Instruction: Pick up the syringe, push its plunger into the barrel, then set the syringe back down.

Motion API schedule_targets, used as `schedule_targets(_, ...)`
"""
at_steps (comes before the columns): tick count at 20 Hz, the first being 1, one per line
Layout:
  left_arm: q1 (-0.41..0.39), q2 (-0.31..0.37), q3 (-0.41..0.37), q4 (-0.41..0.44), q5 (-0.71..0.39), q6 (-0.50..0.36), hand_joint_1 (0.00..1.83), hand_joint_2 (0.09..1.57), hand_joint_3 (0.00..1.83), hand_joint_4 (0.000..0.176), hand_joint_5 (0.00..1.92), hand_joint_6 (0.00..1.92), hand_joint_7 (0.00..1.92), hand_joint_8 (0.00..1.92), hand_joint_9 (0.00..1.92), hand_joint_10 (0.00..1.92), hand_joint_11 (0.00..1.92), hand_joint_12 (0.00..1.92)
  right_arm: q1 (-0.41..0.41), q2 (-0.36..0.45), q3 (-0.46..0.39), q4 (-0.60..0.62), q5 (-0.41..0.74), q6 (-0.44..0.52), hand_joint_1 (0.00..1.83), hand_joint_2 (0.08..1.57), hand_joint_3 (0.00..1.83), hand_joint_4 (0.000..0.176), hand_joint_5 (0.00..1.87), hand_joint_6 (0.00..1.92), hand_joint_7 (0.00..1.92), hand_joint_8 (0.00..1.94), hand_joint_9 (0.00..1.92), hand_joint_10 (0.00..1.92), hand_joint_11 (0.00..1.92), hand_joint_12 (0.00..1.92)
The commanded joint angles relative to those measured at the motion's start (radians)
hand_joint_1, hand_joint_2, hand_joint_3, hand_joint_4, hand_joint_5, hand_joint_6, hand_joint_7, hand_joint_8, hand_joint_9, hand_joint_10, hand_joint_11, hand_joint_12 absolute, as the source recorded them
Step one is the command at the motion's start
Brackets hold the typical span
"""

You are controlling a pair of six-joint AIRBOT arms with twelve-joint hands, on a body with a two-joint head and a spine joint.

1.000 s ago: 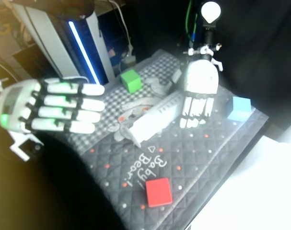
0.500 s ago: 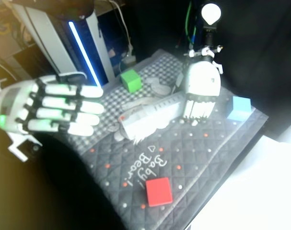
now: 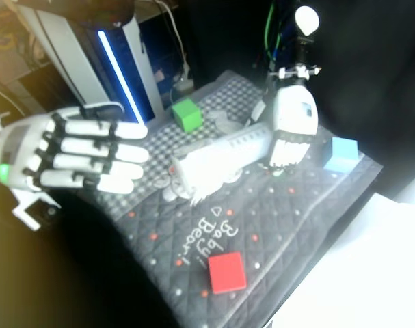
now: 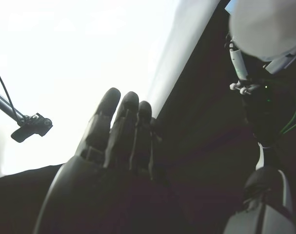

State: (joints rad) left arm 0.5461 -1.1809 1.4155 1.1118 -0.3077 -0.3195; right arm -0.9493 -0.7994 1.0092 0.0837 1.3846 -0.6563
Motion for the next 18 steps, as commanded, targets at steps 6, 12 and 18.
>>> schedule_targets(6, -0.028, 0.045, -0.025, -0.091, -0.083, 0.004, 1.49, 1.17, 0.02, 0.131, 1.17, 1.92, 1.38, 1.92, 1.45, 1.92, 1.47, 1.92, 0.014, 0.005, 0.001, 0.023, 0.122, 0.005, 0.50, 0.74, 0.00, 0.000, 0.12, 0.00, 0.18, 0.00, 0.19, 0.00, 0.00, 0.44)
schedule_targets(12, -0.047, 0.046, -0.017, -0.166, -0.107, 0.006, 1.50, 1.17, 0.01, 0.104, 1.14, 1.92, 1.34, 1.92, 1.40, 1.92, 1.39, 1.92, 0.014, 0.005, 0.001, 0.024, 0.122, 0.005, 0.44, 0.75, 0.00, 0.000, 0.12, 0.00, 0.17, 0.00, 0.18, 0.00, 0.00, 0.35)
schedule_targets(18, -0.070, 0.054, -0.020, -0.218, -0.148, 0.006, 1.51, 1.16, 0.01, 0.087, 1.14, 1.92, 1.34, 1.92, 1.39, 1.92, 1.42, 1.92, 0.014, 0.001, 0.001, 0.029, 0.122, 0.005, 0.44, 0.77, 0.01, 0.000, 0.12, 0.00, 0.19, 0.00, 0.20, 0.00, 0.02, 0.35)
